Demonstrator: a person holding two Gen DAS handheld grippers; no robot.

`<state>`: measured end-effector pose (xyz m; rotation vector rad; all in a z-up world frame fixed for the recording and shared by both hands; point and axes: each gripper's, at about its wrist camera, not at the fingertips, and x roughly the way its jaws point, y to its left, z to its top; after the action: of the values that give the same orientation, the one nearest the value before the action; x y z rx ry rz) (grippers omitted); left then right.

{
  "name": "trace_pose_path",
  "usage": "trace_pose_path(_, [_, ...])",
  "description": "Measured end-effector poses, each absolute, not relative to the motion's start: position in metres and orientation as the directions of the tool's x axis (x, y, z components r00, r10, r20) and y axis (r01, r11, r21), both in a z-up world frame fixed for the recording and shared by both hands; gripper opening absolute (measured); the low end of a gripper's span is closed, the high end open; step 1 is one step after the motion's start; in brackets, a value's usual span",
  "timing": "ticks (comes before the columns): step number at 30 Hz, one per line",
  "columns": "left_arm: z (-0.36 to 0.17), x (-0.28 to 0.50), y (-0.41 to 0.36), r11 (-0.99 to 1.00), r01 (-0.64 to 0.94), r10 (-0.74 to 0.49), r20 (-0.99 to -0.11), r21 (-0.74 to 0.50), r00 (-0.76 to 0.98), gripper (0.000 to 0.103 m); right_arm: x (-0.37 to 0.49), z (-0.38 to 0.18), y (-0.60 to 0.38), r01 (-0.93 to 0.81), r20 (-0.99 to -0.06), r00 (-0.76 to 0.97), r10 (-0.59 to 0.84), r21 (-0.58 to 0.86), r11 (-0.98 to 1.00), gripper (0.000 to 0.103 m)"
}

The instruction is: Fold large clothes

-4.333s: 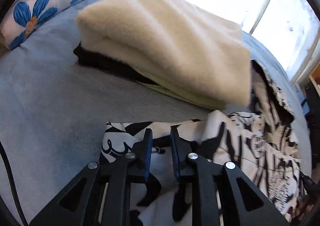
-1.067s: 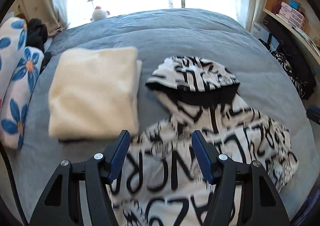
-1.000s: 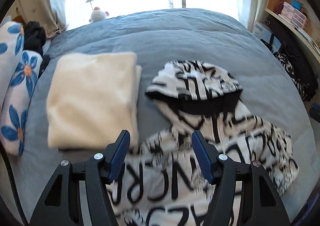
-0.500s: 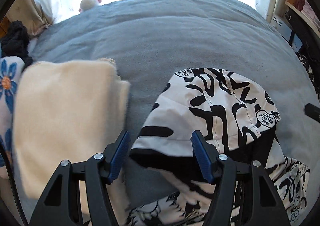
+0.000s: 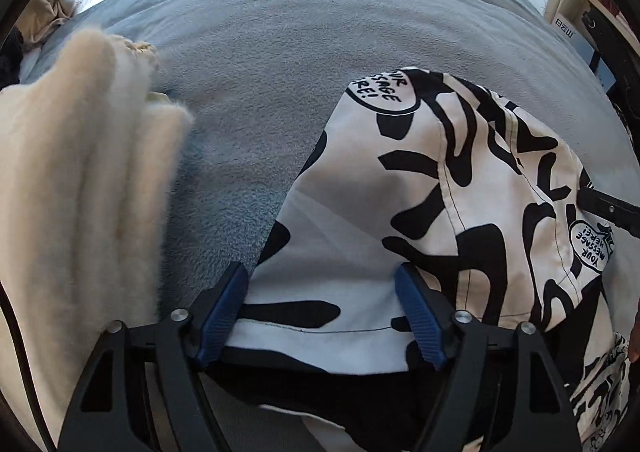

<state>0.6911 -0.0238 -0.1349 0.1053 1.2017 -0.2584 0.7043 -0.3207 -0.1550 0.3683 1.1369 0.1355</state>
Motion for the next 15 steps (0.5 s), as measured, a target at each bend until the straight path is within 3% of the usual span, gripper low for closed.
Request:
trace_pose_path(4, [-0.142,0.692,-0.03,0.961,0.275,-0.143,-0.917,-0.038,0.371,0.084,0.712,-0.166,-0.322,0.091,-0.839,0.43,0.332,0.407,0.909,0.051])
trace_pose_path(6, [-0.143,0.691,-0.032,0.962,0.272,-0.139,-0.915,-0.034,0.378,0.085,0.714,-0.166,-0.318,0.081,-0.836,0.428,0.344,0.414,0.907,0.037])
trace_pose_path(7, [-0.143,0.691,-0.032,0.963,0.269,-0.137,-0.914,-0.032,0.383,0.084,0.714,-0.166,-0.315,0.073,-0.836,0.42,0.354,0.42,0.905,0.025])
trace_pose_path(8, [-0.142,0.689,-0.033,0.962,0.27,-0.14,-0.911,-0.033,0.387,0.074,0.714,-0.165,-0.313,0.071,-0.838,0.418,0.35,0.415,0.907,0.017])
trace_pose_path(9, [-0.139,0.682,-0.035,0.96,0.277,-0.148,-0.906,-0.035,0.397,0.052,0.712,-0.162,-0.309,0.058,-0.836,0.425,0.348,0.408,0.911,0.013])
trace_pose_path(10, [-0.135,0.677,-0.039,0.957,0.29,-0.156,-0.896,-0.033,0.416,0.04,0.71,-0.157,-0.307,0.044,-0.833,0.434,0.343,0.4,0.915,0.008])
trace_pose_path(11, [-0.132,0.672,-0.044,0.951,0.305,-0.173,-0.891,-0.041,0.419,0.015,0.706,-0.152,-0.303,0.027,-0.831,0.446,0.331,0.383,0.924,0.007])
trace_pose_path(15, [-0.11,0.644,-0.058,0.943,0.327,-0.12,-0.853,0.062,0.508,0.009,0.676,-0.118,-0.289,-0.052,-0.799,0.525,0.292,0.313,0.948,0.006])
